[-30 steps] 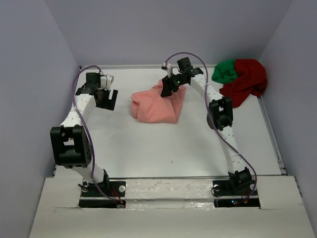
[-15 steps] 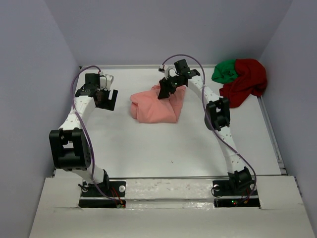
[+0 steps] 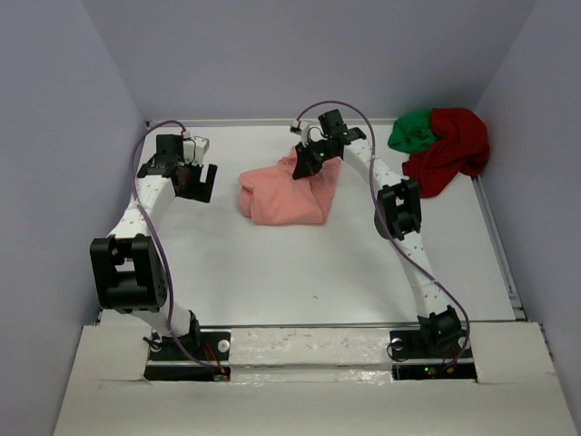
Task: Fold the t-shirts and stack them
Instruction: Smooth out wrinkles on the folded tshirt
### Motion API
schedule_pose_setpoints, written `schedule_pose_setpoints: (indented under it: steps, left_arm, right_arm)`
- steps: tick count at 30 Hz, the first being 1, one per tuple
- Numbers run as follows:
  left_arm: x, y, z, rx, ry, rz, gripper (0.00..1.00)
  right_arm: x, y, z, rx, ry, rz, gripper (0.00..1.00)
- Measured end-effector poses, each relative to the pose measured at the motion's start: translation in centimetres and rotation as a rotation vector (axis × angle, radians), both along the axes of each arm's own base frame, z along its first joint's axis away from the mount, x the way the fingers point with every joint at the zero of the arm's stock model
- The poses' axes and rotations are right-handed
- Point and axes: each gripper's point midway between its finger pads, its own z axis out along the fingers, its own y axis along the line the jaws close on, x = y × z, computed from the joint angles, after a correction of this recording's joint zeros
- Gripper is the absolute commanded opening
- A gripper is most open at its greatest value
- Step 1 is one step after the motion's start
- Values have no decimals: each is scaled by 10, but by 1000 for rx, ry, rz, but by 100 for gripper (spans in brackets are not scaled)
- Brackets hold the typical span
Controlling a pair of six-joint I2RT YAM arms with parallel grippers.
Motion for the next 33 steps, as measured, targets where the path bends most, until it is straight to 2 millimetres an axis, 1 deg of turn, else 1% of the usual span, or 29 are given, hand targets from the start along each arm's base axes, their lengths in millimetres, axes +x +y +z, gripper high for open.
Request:
schedule_pose_setpoints:
  steps: [5, 7, 9, 11, 15, 16, 18, 22, 23, 25, 27, 31, 33]
  left_arm:
    - [0, -2, 0, -10, -1, -7, 99]
    - [0, -3, 0, -13, -2, -10, 99]
    - [0, -4, 0, -16, -1, -12, 99]
    - [0, -5, 0, -23, -2, -17, 99]
    - [1, -7, 0, -33, -3, -24, 99]
    - [1, -8, 0, -35, -3, -26, 99]
    - [1, -9, 0, -39, -3, -29, 99]
    - [1, -11, 1, -50, -3, -37, 99]
    - [0, -11, 1, -51, -5, -39, 99]
    - [0, -12, 3, -53, -10, -41, 99]
    - [0, -12, 6, -55, -18, -42, 99]
    - [0, -14, 14, -60, -42, -48, 99]
    - [0, -14, 16, -62, -48, -51, 99]
  right_arm:
    - [0, -5, -8, -40, -9, -11, 0]
    - [-1, -10, -8, -73, -20, -23, 0]
    - [-2, -17, -3, -113, -36, -42, 0]
    - [-3, -27, 12, -156, -70, -72, 0]
    - [-6, -42, 52, -198, -150, -119, 0]
    - [-7, -47, 68, -208, -182, -134, 0]
    - [-8, -53, 92, -218, -235, -155, 0]
    - [-10, -65, 124, -238, -310, -193, 0]
    - [-10, -67, 128, -244, -320, -200, 0]
    - [-12, -72, 132, -258, -330, -210, 0]
    - [-14, -75, 129, -273, -332, -216, 0]
    - [-19, -84, 117, -314, -314, -231, 0]
    - [-20, -92, 105, -356, -298, -260, 0]
